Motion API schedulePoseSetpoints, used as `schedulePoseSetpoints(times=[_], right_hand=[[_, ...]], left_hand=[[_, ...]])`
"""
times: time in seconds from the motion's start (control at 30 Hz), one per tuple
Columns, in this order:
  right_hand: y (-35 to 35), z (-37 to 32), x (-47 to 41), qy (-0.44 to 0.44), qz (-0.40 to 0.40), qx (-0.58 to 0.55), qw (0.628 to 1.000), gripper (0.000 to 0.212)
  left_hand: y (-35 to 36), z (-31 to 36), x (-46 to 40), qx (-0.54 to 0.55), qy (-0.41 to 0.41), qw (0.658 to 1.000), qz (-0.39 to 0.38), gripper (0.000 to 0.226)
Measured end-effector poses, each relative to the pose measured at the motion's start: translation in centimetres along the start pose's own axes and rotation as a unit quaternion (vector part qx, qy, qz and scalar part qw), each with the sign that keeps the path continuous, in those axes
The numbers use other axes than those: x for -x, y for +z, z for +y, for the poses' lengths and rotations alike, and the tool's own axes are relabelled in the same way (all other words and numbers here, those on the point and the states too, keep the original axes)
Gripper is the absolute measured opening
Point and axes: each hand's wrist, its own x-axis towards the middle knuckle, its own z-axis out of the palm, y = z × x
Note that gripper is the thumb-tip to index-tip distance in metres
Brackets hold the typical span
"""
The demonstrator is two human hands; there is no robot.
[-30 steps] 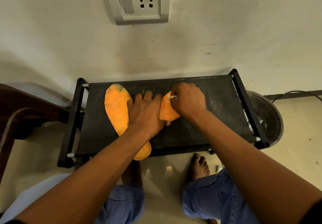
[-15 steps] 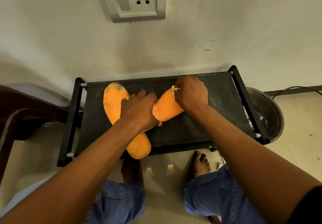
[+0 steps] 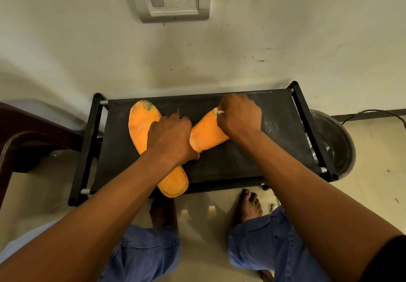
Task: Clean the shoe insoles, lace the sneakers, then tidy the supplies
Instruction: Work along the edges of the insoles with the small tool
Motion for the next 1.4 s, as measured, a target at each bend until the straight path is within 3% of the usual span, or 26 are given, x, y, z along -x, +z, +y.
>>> schedulePoseSetpoints(times=[0.13, 0.4, 0.6, 0.67, 0.83, 1.07, 1.2, 1.4], right_hand=[[-0.1, 0.3, -0.4, 0.028, -0.007, -0.018, 0.999, 0.021], [0.9, -2.2, 0.6, -0.088, -0.073, -0.033, 0.993, 0.014], [0.5, -1.6, 0.3, -0.068, -0.053, -0.014, 0.996, 0.012], [-0.1, -0.5, -0.2, -0.034, -0.021, -0.002, 0.999, 0.014], [-0.9, 2.0, -1.2, 0.053, 0.010, -0.019, 0.998, 0.024], [0.3, -0.9, 0.2, -0.019, -0.054, -0.070, 0.996, 0.013], [1.6, -3.4, 2.2, -0.090, -0.069, -0.023, 0.993, 0.015], [0.6, -1.4, 1.1, -0.005, 0.003, 0.044, 0.999, 0.017]], left_hand=[[0.7, 0.5, -0.1, 0.041, 0.008, 0.998, 0.036, 0.047], [2.3, 0.6, -0.3, 0.095, 0.004, 0.992, 0.086, 0.042], [2.7, 1.1, -0.4, 0.127, 0.016, 0.986, 0.107, 0.040], [2.9, 1.2, -0.4, 0.133, 0.024, 0.985, 0.106, 0.038], [1.8, 0.9, 0.1, 0.074, 0.032, 0.995, 0.054, 0.075], [0.9, 0.2, 0.6, 0.067, 0.009, 0.997, 0.042, 0.049], [1.2, 0.5, 0.5, 0.066, 0.007, 0.997, 0.035, 0.044], [1.6, -0.1, 0.3, 0.064, 0.024, 0.997, 0.032, 0.046]])
